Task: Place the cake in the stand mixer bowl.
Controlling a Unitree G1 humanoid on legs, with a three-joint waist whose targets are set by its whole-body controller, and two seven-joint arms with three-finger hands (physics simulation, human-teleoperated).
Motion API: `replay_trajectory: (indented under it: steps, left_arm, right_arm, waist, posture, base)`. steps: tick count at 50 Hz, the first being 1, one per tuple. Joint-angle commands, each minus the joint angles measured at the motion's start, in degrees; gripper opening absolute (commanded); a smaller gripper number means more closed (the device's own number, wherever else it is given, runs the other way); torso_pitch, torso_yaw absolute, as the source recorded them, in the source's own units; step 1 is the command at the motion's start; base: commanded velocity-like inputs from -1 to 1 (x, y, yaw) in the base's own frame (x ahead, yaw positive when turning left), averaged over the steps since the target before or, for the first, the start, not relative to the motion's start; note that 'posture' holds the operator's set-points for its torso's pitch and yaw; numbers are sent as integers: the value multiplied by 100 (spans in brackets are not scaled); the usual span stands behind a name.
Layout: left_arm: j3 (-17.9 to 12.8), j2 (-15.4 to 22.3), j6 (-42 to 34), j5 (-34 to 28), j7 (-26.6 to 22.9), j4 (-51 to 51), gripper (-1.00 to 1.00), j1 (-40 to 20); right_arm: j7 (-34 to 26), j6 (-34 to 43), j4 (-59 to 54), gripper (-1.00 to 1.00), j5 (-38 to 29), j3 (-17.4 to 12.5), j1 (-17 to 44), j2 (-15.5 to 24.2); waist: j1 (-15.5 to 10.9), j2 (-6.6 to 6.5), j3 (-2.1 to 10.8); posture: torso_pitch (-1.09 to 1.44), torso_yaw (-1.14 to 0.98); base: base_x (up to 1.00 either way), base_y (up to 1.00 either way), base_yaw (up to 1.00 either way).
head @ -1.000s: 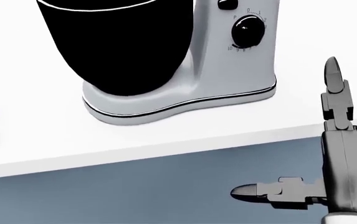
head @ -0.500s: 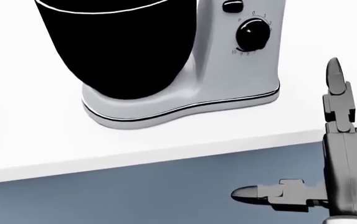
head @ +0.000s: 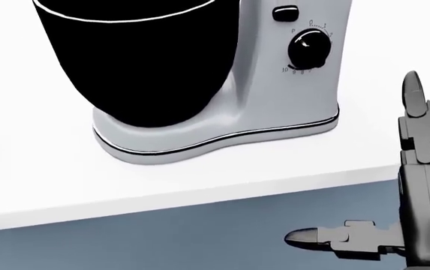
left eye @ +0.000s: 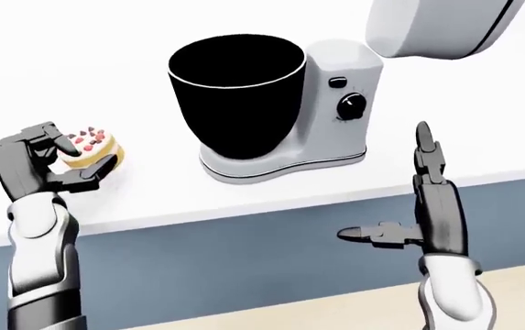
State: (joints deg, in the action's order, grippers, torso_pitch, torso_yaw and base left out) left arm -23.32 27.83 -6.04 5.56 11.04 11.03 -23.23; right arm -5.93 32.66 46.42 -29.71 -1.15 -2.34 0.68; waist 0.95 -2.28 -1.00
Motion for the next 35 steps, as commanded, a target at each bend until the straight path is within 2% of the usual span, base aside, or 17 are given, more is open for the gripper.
replay_trajectory:
  steps: [1, 21, 35]
  left_arm:
    - [-95, 141, 117, 16, 36, -275, -100, -171]
    - [-128, 293, -405, 126, 22, -822, -100, -428]
    - [-6, 367, -878, 189, 52, -1231, -100, -827]
  right_arm:
    - [33, -133, 225, 100, -38, 6, 85, 14]
    - [23, -147, 247, 100, -25, 5, 63, 11]
    - [25, -182, 191, 100, 1, 11, 93, 16]
  waist:
    - [0, -34, 109]
    - [-9, -27, 67]
    - [-44, 3, 66]
  posture:
    - [0, 0]
    - [0, 0]
    - [0, 0]
  base:
    - [0, 0, 0]
    - [0, 0, 0]
    - [0, 0, 0]
